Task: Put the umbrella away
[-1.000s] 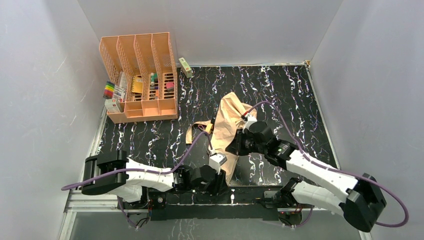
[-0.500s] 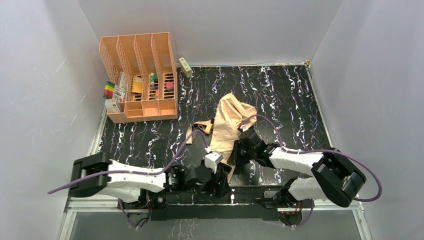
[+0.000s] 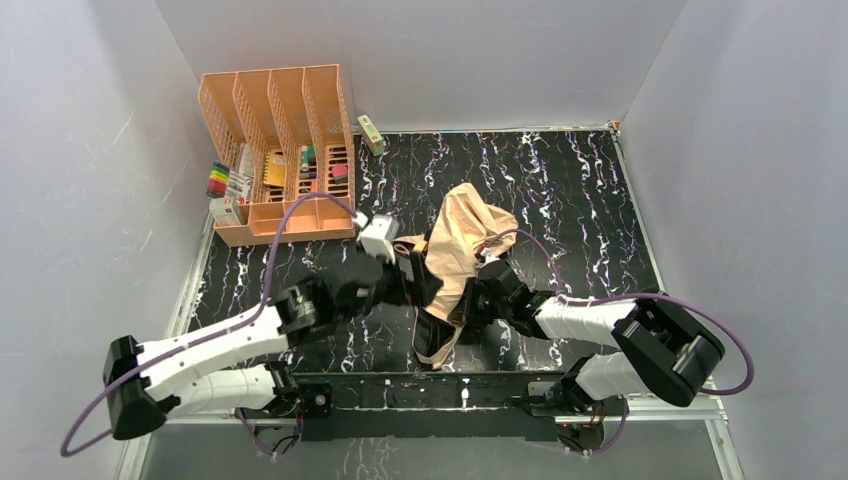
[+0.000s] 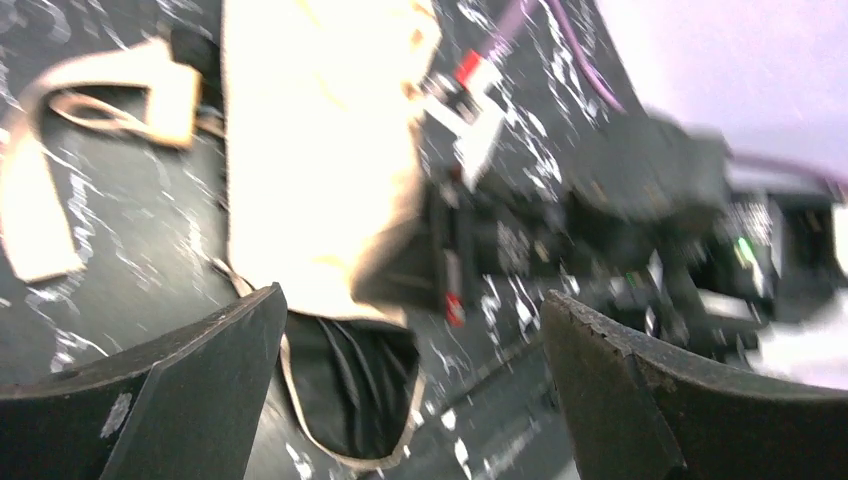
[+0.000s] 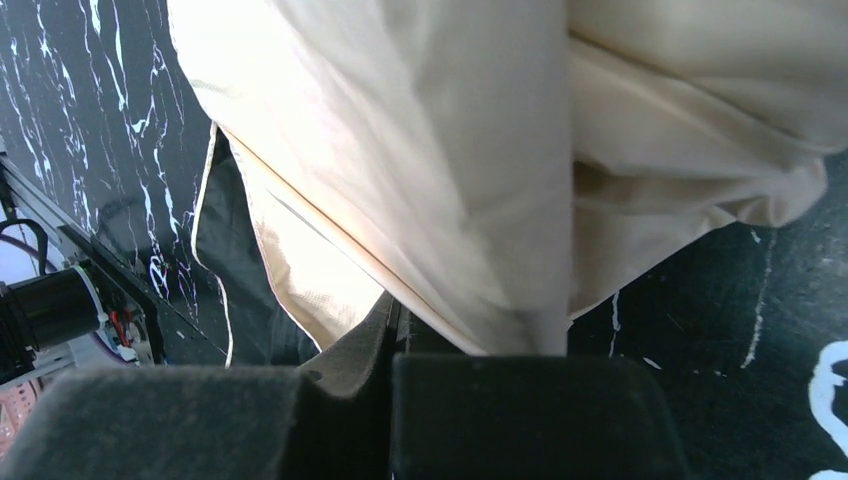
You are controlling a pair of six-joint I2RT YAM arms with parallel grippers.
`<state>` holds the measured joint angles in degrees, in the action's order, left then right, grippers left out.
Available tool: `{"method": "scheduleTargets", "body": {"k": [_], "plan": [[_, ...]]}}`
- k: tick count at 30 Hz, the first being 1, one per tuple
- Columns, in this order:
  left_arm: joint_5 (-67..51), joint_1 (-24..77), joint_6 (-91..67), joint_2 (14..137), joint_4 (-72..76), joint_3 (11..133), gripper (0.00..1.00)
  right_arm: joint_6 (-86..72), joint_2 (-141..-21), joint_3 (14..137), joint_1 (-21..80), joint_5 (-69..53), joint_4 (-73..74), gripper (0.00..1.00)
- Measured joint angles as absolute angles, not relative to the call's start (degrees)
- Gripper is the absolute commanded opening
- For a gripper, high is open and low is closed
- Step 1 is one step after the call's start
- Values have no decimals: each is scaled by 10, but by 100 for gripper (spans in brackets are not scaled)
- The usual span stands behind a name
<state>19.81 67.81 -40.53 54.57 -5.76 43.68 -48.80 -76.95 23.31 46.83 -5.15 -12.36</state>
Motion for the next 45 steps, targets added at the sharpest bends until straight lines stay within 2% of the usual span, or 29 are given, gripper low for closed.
{"method": "scheduleTargets", "body": {"k": [6,14,21,29,37,45], "plan": [[101,492,-354,686,-63,538,98,-494,-741,215,468,-26,-120,3],[-112,332,-324,912,-6,691,98,-493,-712,211,458,3,-83,2],[-233,295,-330,1060,34,801,98,-492,-712,211,454,0,-81,3],[-279,296,-334,1113,42,816,98,-490,-712,212,453,-2,-81,3],[-396,295,-372,1131,145,816,80,-486,-712,212,451,-6,-81,3],[-456,295,-393,1131,195,816,55,-484,-712,212,451,-7,-81,3]]}}
